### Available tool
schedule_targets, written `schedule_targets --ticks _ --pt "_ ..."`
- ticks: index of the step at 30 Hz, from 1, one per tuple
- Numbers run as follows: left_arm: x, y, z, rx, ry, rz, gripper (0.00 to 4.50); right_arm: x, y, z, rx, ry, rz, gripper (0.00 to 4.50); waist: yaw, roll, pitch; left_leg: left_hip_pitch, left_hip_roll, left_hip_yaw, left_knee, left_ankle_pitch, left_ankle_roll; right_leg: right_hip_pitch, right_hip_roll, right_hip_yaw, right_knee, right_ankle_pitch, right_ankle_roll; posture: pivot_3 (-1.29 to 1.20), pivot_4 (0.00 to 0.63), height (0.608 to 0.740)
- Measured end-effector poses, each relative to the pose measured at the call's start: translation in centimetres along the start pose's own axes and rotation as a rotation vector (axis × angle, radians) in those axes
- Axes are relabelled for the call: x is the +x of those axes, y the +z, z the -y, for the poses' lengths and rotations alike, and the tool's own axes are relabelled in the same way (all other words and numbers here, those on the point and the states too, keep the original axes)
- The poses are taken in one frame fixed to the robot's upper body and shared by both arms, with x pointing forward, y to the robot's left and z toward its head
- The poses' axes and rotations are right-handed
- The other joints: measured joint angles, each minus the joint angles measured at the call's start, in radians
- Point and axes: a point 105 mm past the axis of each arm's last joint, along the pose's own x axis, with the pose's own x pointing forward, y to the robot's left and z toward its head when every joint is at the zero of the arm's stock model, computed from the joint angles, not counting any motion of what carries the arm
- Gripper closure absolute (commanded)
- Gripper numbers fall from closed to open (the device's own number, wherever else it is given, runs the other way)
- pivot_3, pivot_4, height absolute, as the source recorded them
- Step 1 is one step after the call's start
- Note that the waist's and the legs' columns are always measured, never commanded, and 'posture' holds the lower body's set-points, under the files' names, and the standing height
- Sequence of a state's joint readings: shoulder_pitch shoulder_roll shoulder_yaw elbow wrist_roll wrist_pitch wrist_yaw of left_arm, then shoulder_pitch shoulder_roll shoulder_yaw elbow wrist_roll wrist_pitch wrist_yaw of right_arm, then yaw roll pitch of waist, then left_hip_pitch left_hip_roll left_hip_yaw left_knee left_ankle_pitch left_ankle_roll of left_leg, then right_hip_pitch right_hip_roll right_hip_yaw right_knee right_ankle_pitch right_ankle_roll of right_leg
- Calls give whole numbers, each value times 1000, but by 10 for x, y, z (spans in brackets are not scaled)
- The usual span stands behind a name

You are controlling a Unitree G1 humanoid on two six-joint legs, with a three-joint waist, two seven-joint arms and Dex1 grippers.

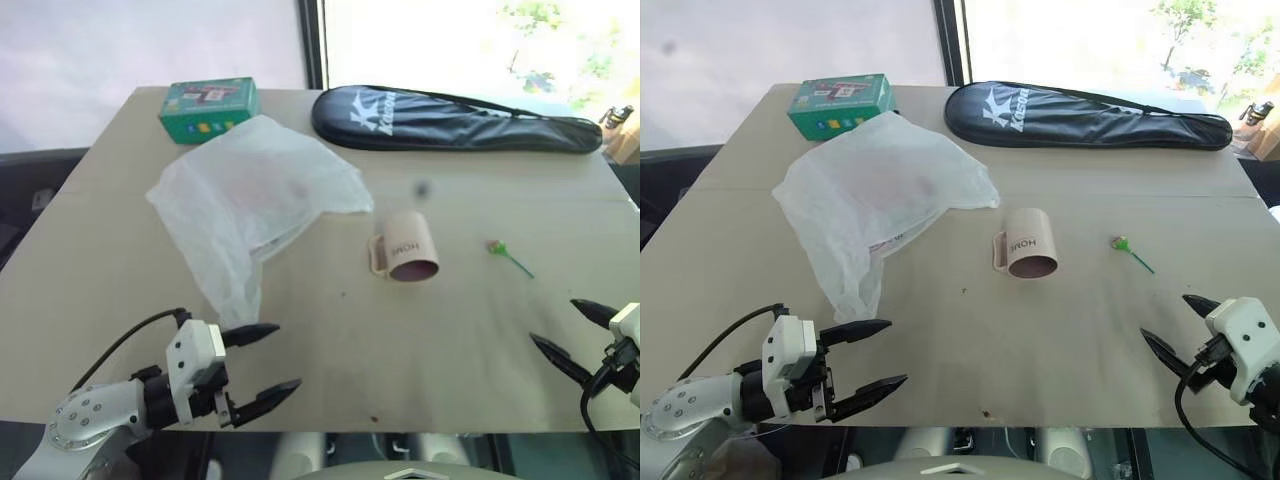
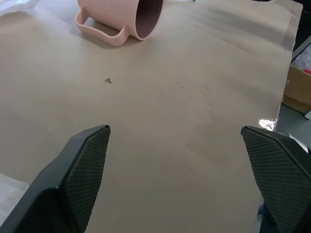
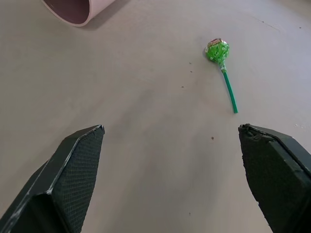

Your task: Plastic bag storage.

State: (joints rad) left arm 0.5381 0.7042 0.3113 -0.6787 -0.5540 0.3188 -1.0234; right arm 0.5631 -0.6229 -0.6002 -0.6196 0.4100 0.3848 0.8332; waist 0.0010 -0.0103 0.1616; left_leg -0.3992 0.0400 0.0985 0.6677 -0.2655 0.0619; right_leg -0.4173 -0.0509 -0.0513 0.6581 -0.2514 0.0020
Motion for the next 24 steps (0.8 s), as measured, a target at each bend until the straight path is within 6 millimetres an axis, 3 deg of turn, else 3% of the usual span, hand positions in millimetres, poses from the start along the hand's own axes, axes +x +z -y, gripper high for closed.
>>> schedule_targets --ticks 4,13,16,18,22,24 --pt "4 8 -12 -1 74 81 0 0 4 -2 16 2 35 35 8 0 0 1 0 0 1 -1 1 1 -1 0 0 -1 1 0 150 740" --pt "16 40 -59 -78 364 283 0 3 53 -19 -1 100 306 35 15 -2 -1 3 0 -1 3 0 1 3 0 0 3 1 2 0 150 740" --pt "20 52 -76 30 466 254 0 -2 71 -32 -47 201 364 35 15 -3 -1 3 -1 0 3 0 1 4 0 0 2 3 4 0 150 740" --pt "24 47 -87 196 564 107 0 -9 73 -37 -100 266 340 35 15 -4 -1 3 -1 0 3 0 1 4 0 0 2 4 4 0 150 740" --pt "29 60 -104 461 683 -9 0 -12 78 -36 -133 279 343 35 16 -6 -1 3 -1 0 3 0 1 4 0 0 2 2 0 0 150 740" --pt "32 68 -115 501 734 -24 0 -12 81 -36 -145 277 353 35 18 -6 -1 4 -1 0 3 0 1 4 -1 0 3 1 1 0 150 740"
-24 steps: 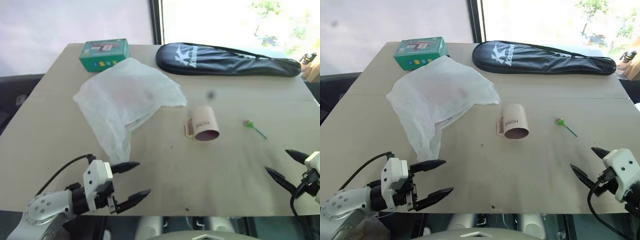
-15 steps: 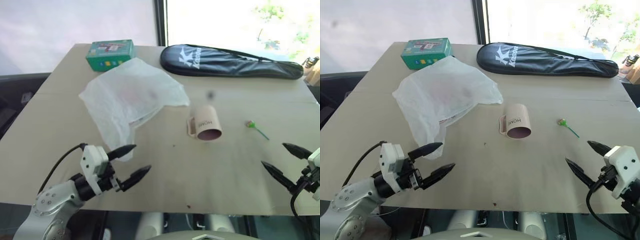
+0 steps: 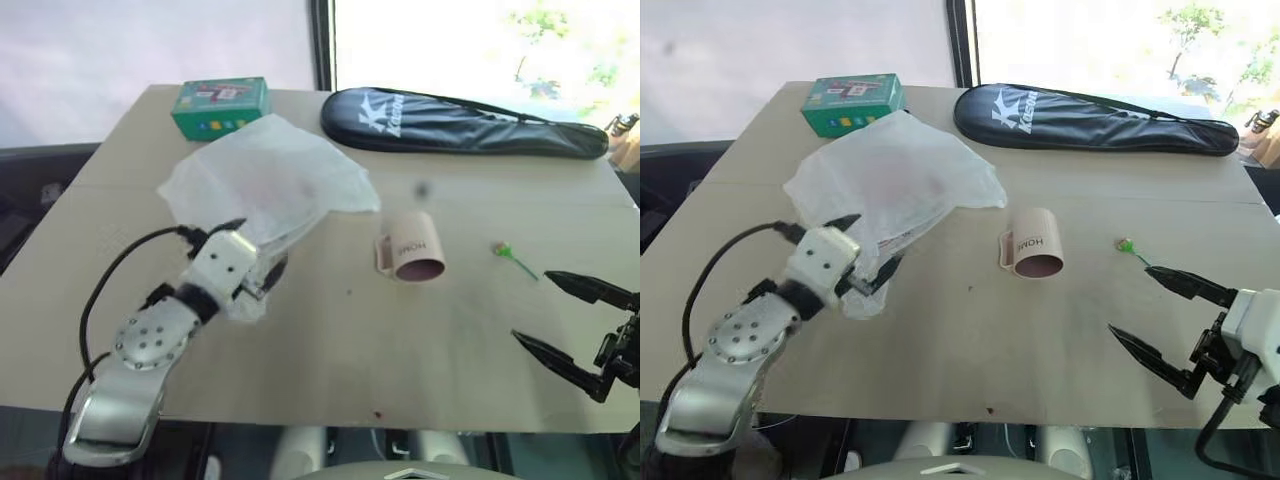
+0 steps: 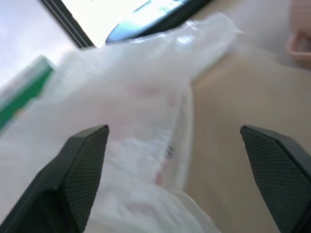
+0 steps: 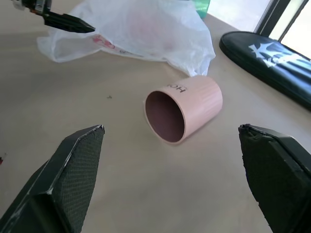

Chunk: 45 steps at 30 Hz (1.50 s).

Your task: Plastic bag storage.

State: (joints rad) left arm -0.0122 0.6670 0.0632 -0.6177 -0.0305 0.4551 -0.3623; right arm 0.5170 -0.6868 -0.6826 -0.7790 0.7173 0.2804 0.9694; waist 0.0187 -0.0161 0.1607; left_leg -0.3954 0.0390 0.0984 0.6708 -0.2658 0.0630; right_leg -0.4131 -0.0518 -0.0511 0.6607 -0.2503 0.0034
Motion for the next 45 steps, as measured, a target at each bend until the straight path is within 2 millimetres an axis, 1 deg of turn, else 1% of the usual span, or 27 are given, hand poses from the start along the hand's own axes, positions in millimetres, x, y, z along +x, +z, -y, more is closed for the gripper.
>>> schedule_targets --ticks 1,3,4,5,7,9,11,13,14,17,18,20,21,22,24,25,26,27,29,30,32,37,38,40,42,45 --pt "11 -5 -10 25 48 -45 0 3 1 -1 -5 10 4 35 2 0 0 1 0 0 0 0 0 1 0 -1 1 0 0 0 150 740" --pt "22 -14 -16 53 76 -112 0 5 1 -3 -4 20 5 35 1 0 0 1 0 0 0 0 0 0 1 -1 1 0 1 0 150 740" --pt "32 -23 -16 91 80 -175 0 6 -1 -4 2 28 5 35 1 0 0 0 0 0 0 0 0 0 1 -1 1 1 3 0 150 740" --pt "38 -31 -16 107 85 -217 0 8 -1 -5 5 37 5 35 1 -1 0 -1 0 0 0 0 0 0 1 -1 1 2 4 0 150 740" --pt "46 -47 -15 141 81 -306 0 9 -1 -5 4 37 7 35 -3 -1 0 -2 0 0 0 0 0 -1 1 0 0 3 2 0 150 740" --pt "50 -59 -14 160 72 -365 0 12 -1 -6 9 38 12 35 -5 -3 1 -3 0 0 0 0 0 -2 1 0 0 4 1 0 150 740" --pt "55 -61 -14 172 63 -386 0 14 -1 -7 11 35 15 35 -3 -3 1 -3 0 0 0 2 -2 -2 0 -1 0 4 0 0 150 740" --pt "60 -63 -22 194 71 -413 0 17 3 -9 1 38 25 35 -2 -3 1 -3 0 -1 0 1 -2 -2 0 -1 0 3 1 0 150 740" --pt "61 -65 -25 201 74 -431 0 18 4 -10 -1 41 28 35 -2 -3 1 -3 0 -1 0 1 -1 -2 0 -1 0 3 2 0 150 740" --pt "63 -65 -27 183 57 -458 0 18 5 -12 2 37 23 35 -2 -3 1 -3 0 0 0 1 -1 -2 0 -1 1 3 2 0 150 740" --pt "63 -66 -26 185 46 -468 555 19 5 -12 2 35 24 0 -2 -3 1 -2 0 0 0 1 -1 -1 0 -1 1 3 2 0 150 740" --pt "64 -66 -21 202 27 -469 1503 19 6 -12 2 28 25 0 -3 -3 1 -2 0 0 0 1 -1 -1 -1 -1 1 3 2 0 150 740" --pt "66 -66 -17 192 14 -462 1865 20 5 -12 8 26 25 0 -3 -3 1 -2 0 -1 1 1 -1 -1 -1 -1 2 3 2 0 150 740" --pt "68 -63 -12 147 6 -442 2337 21 4 -13 15 26 21 0 -2 -3 1 -2 0 0 1 1 -1 -1 -1 -1 2 4 1 0 150 740" --pt "74 -47 3 7 -28 -357 2337 22 4 -14 24 31 20 0 1 -5 2 -4 0 -2 2 1 -1 -2 -1 -2 2 4 1 0 150 740" --pt "74 -34 7 -57 -47 -301 2186 23 5 -15 21 32 22 0 0 -6 2 -4 0 -2 3 2 -3 -2 -1 -2 2 4 1 0 150 740" --pt "72 -25 6 -71 -52 -263 1837 24 7 -15 12 31 26 0 -2 -7 3 -4 0 -2 3 3 -4 -1 -1 -2 2 4 1 0 150 740" --pt "64 -19 -1 -50 -32 -245 1415 25 9 -16 5 34 32 0 -8 -7 3 -4 0 -2 2 3 -5 -2 -1 -2 2 4 0 0 150 740" --pt "51 -22 -14 -12 5 -266 405 25 8 -17 11 33 29 0 -12 -6 3 -2 1 -1 0 3 -5 -1 0 -1 2 4 0 0 150 740" --pt "48 -25 -16 -7 14 -281 84 26 7 -17 13 32 29 0 -11 -6 3 -2 1 -1 0 3 -5 -1 0 -1 2 4 0 0 150 740" --pt "43 -26 -12 -25 15 -297 30 27 7 -17 15 33 32 0 -4 -6 3 -2 0 -1 1 3 -5 -1 0 -2 2 3 2 0 150 740" --pt "37 -8 11 -62 -45 -267 30 30 8 -17 8 46 43 0 6 -8 3 -3 -1 -2 4 1 -1 0 -2 -2 2 3 4 0 150 740" --pt "35 -7 15 -56 -57 -270 30 30 8 -17 8 45 40 0 5 -8 3 -2 -1 -2 4 1 -1 1 -2 -2 2 3 3 0 150 740" --pt "32 -15 21 -12 -72 -311 30 30 6 -14 10 42 36 0 2 -8 3 -2 0 -2 3 1 -1 0 -1 -2 2 4 2 0 150 740" --pt "29 -25 19 35 -45 -361 30 31 5 -14 10 47 33 0 -3 -8 3 -2 0 -3 3 1 -1 0 0 -2 2 4 2 0 150 740" --pt "27 -38 11 107 14 -422 30 32 7 -13 1 51 37 0 -2 -8 3 -2 0 -3 3 1 -1 0 0 -2 2 4 2 0 150 740"
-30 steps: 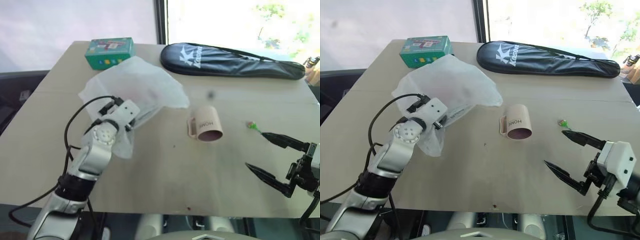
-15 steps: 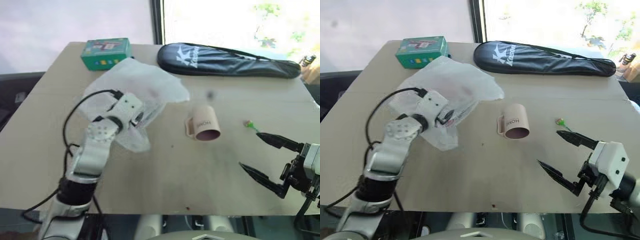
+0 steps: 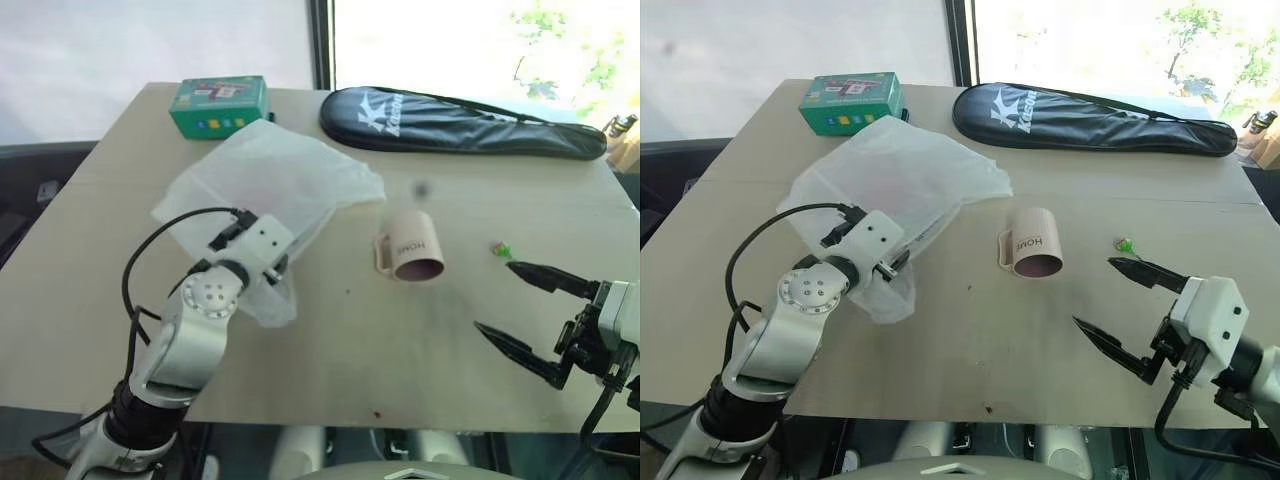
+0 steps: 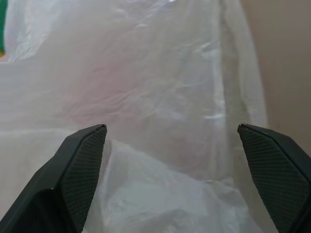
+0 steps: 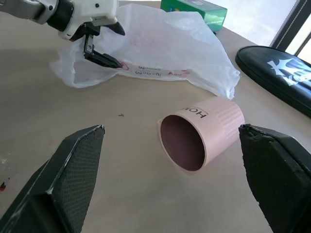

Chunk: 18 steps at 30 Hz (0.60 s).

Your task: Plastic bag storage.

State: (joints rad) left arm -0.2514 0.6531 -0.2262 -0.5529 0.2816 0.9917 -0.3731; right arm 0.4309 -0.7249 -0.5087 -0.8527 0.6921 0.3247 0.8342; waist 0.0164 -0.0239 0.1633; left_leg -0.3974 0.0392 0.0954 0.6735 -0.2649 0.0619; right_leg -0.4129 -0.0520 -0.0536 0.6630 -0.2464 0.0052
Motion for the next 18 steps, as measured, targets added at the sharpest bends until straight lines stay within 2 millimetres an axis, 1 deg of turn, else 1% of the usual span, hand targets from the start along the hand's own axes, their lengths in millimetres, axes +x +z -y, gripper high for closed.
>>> schedule_targets --ticks 2,5,7,8,12,13,14,15,17,18 --pt "4 -8 -1 22 25 -36 30 0 0 0 -1 2 0 0 1 0 0 0 0 0 0 0 0 0 0 0 0 0 0 0 150 740" --pt "11 -11 -2 42 59 -41 849 1 1 0 -3 6 3 0 3 0 0 0 0 0 0 0 0 0 -1 0 0 0 0 0 150 740" --pt "17 -14 -1 43 73 -45 1796 2 0 -1 3 9 5 0 3 0 0 0 0 0 0 0 0 0 -1 0 0 1 -1 0 150 740" --pt "20 -16 -1 44 83 -45 2374 3 0 -1 8 10 6 0 2 0 0 0 0 0 0 0 0 0 -1 0 0 1 -1 0 150 740" --pt "29 -17 -3 6 111 -19 4125 8 0 1 15 -8 14 0 1 0 0 0 0 0 0 0 0 0 -1 0 0 1 -1 0 150 740" --pt "30 -17 -6 -26 121 -8 4392 12 0 0 10 -14 16 0 0 0 0 0 0 0 0 0 0 0 -1 0 0 1 -1 0 150 740" --pt "30 -16 -10 -77 130 13 4466 16 0 0 -1 -20 12 0 -1 0 0 -1 0 0 0 0 0 -1 -2 0 0 1 -1 0 150 740" --pt "30 -8 -19 -173 147 63 4466 22 -3 0 -16 -36 -10 0 0 0 0 -1 0 0 0 0 0 -1 -2 -1 0 1 -1 0 150 740" --pt "30 -4 -23 -200 150 84 4466 24 -4 1 -32 -47 -22 0 1 0 0 -1 0 -1 0 1 -1 -1 -2 -1 0 1 -1 0 150 740" --pt "28 7 -35 -329 149 144 4466 33 -8 6 -107 -86 -58 0 0 -1 0 -2 0 -1 1 2 -4 -1 -2 -2 0 1 -1 0 150 740"
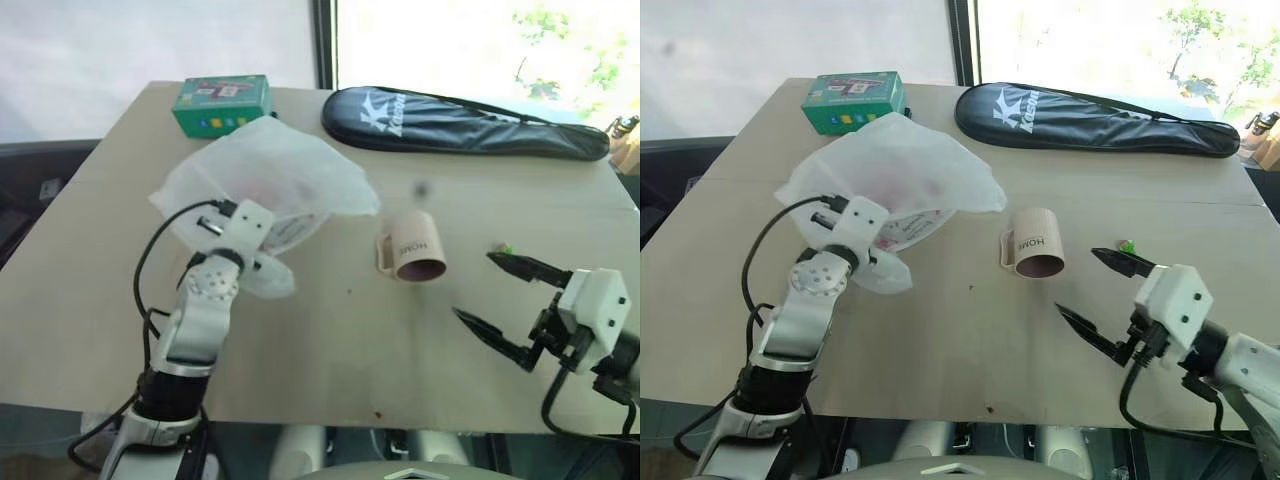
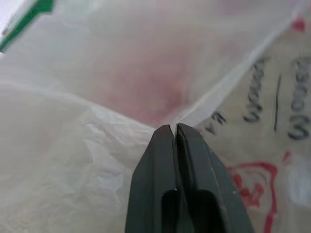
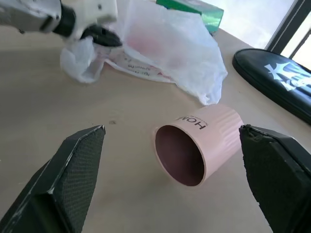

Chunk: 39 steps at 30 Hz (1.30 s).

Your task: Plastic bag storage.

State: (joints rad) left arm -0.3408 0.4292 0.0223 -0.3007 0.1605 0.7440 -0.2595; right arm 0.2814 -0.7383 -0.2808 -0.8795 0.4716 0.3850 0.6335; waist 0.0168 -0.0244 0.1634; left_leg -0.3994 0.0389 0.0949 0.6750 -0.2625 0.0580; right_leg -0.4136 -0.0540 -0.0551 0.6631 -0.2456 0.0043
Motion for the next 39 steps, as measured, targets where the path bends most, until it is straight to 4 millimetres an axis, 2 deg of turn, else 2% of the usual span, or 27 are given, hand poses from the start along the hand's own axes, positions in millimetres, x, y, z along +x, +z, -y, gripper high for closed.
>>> schedule_targets --ticks 4,5,9,13,15,18,22,23,24,25,27,30,34,36,39 --pt "-8 61 -10 -182 -107 189 4466 21 -22 17 -165 -106 -136 0 -1 -1 -1 -1 -1 0 2 0 0 0 0 -2 0 0 0 0 150 740" --pt "-12 70 -12 -207 -137 208 4466 27 -31 22 -181 -138 -171 0 -2 -1 -1 -1 -1 0 2 0 -1 1 1 -1 0 0 0 0 150 740" --pt "-16 79 -2 -251 -250 194 4466 48 -47 27 -164 -180 -226 0 -4 -1 -1 -1 0 -1 2 1 -2 0 3 -1 1 0 0 0 150 740" --pt "-17 80 3 -270 -279 171 4466 62 -59 29 -136 -183 -249 0 -5 -2 0 -1 -1 -1 2 1 -2 1 3 -1 0 0 1 0 150 740" --pt "-19 82 4 -271 -282 169 4500 72 -65 28 -99 -177 -250 551 -4 -2 0 -1 -1 -1 2 1 -2 1 3 -1 1 0 1 0 150 740" --pt "-21 83 5 -269 -280 170 4500 81 -66 32 -63 -195 -233 1725 -5 -2 0 -1 0 -1 2 1 -2 1 3 -1 1 0 0 0 150 740" --pt "-25 82 15 -266 -317 162 4500 97 -61 38 -10 -224 -188 3484 -6 -1 0 0 0 -1 2 1 -2 1 3 0 1 0 0 0 150 740" --pt "-25 82 16 -265 -326 164 4500 98 -60 38 -9 -226 -183 3831 -4 -1 0 -1 0 -1 2 2 -3 1 3 -1 1 0 0 0 150 740" --pt "-26 82 16 -264 -326 164 4500 99 -60 39 -6 -226 -180 3907 -4 -1 0 -1 0 -2 2 2 -3 1 3 -1 1 0 0 0 150 740" --pt "-26 82 19 -276 -343 162 4500 109 -53 38 67 -225 -131 4384 -5 -1 0 -1 0 -1 2 2 -3 1 3 -1 1 0 0 0 150 740" --pt "-27 85 28 -308 -394 170 4500 119 -44 29 180 -185 -77 4453 -5 -1 0 -1 0 -1 2 2 -3 1 3 -1 2 0 0 0 150 740" --pt "-29 88 33 -329 -436 177 4500 124 -35 17 245 -122 -46 4453 -5 -1 0 -1 0 -2 2 2 -3 1 3 -1 2 0 0 0 150 740" --pt "-34 97 39 -340 -513 212 4500 146 -8 -4 292 -16 38 4453 -11 -1 0 0 0 -2 2 2 -3 0 3 -1 2 0 0 0 150 740" --pt "-38 99 43 -338 -549 218 4500 160 11 -8 289 19 90 4453 -19 -1 0 0 0 -2 2 2 -3 0 3 -1 2 0 0 0 150 740" --pt "-45 102 41 -310 -574 229 4500 171 18 -8 303 30 106 4453 -21 -1 0 -1 -1 -3 2 2 -3 1 3 -1 2 0 0 0 150 740"
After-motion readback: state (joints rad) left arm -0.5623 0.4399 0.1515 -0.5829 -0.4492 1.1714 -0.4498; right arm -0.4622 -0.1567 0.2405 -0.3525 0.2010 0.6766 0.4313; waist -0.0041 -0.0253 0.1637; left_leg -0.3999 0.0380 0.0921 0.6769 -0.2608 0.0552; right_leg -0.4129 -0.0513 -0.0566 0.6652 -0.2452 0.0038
